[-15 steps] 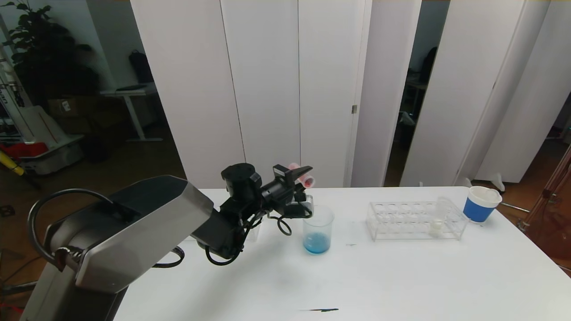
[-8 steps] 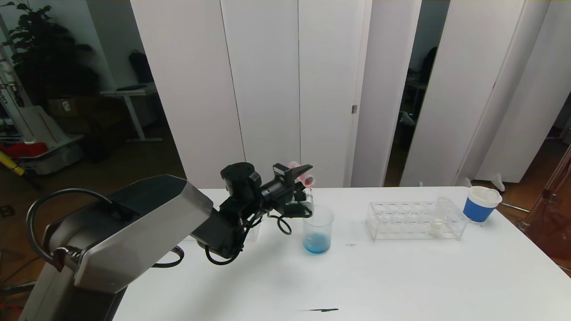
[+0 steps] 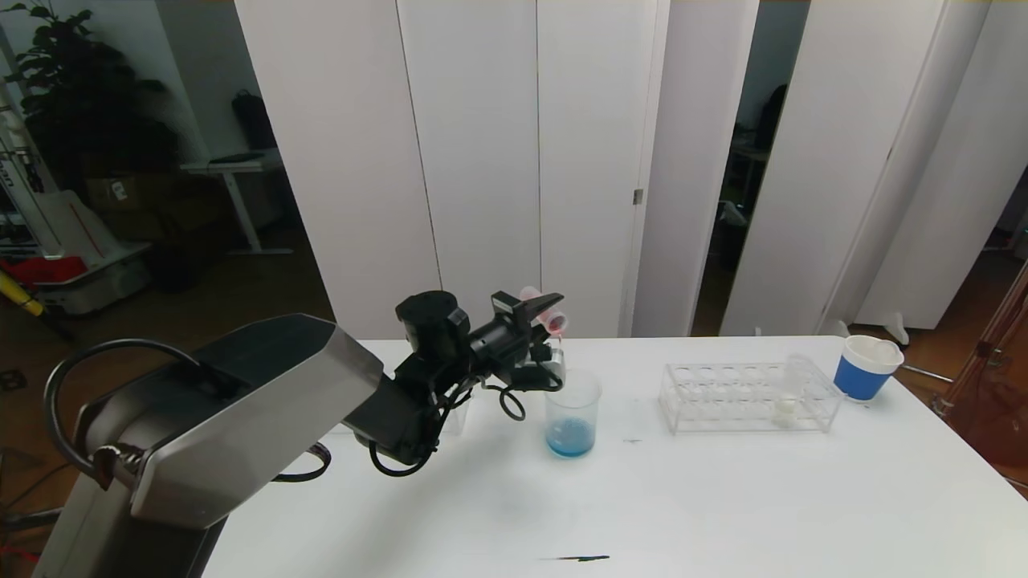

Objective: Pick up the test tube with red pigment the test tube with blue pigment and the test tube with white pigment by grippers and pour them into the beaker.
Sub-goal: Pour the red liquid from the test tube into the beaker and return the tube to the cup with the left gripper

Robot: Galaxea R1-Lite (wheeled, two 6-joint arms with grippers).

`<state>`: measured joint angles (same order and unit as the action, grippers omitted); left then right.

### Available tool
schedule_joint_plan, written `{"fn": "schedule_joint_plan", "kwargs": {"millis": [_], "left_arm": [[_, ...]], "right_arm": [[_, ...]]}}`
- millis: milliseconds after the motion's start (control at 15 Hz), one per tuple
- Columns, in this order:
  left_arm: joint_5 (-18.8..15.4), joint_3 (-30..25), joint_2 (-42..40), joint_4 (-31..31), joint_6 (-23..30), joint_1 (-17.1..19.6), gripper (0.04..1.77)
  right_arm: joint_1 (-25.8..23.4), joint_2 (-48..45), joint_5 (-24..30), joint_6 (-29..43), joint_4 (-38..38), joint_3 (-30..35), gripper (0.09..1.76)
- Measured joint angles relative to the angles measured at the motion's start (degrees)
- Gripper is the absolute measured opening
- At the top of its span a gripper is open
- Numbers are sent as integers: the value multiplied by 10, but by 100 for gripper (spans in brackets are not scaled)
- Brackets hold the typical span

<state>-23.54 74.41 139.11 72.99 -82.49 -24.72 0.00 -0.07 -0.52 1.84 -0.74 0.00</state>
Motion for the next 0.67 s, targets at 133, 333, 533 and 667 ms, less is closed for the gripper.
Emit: {"fn": "schedule_joint_plan", "kwargs": {"millis": [133,333,533,667], "left_arm": [[0,0,-1,1,-3,-1,58],[0,1,0,17,-10,-1,58],[0,2,-1,26,-15,-1,58],[0,2,-1,32,-20,-1,58]], "right_arm": [[0,0,0,0,0,0,175],[0,0,0,0,0,0,175],[0,0,0,0,0,0,175],[0,0,0,0,0,0,175]]}}
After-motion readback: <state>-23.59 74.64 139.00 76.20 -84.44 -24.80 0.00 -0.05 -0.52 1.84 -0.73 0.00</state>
